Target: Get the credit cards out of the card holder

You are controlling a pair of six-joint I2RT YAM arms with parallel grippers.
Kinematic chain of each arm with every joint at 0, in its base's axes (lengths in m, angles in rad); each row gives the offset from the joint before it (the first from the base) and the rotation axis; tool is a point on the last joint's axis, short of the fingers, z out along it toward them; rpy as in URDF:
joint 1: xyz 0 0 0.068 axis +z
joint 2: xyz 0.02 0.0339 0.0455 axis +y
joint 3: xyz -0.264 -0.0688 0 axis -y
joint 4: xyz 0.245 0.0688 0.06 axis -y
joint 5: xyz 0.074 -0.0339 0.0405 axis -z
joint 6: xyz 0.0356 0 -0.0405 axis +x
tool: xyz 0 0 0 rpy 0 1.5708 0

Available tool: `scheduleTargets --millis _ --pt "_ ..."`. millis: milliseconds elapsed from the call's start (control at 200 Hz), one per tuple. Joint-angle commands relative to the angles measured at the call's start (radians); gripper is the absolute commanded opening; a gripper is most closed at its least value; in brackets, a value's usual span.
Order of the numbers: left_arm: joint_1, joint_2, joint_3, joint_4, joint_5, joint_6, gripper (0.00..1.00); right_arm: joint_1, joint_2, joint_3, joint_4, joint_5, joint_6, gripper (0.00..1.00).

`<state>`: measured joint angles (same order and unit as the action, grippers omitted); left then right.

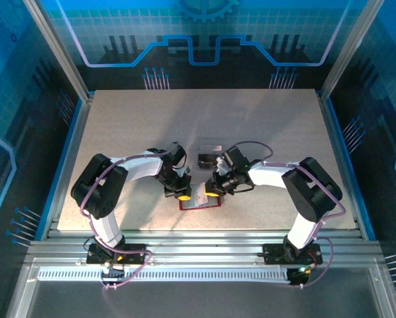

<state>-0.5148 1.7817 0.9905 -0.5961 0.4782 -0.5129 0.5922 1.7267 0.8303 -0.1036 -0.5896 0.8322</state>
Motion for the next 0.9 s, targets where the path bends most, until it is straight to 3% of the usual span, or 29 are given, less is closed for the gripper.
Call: scheduleTargets --millis 0,540,700,895 --pt "-0.004 0.022 -0.016 -0.041 -0.046 0.028 0.00 -0.019 -0.038 0.002 -0.076 0.022 -0.042 0.09" --pt "-0.005 -0.005 0.069 -0.043 -0.006 0.010 0.00 -0.038 -0.162 0.102 -0.301 0.078 -0.174 0.09" --pt "-0.003 -0.031 0.106 -0.037 0.004 -0.009 0.00 -0.053 -0.174 0.201 -0.470 0.132 -0.346 0.09" --pt "0.003 -0.062 0.145 -0.035 -0.035 -0.016 0.00 -0.053 -0.149 0.373 -0.776 0.305 -0.693 0.07"
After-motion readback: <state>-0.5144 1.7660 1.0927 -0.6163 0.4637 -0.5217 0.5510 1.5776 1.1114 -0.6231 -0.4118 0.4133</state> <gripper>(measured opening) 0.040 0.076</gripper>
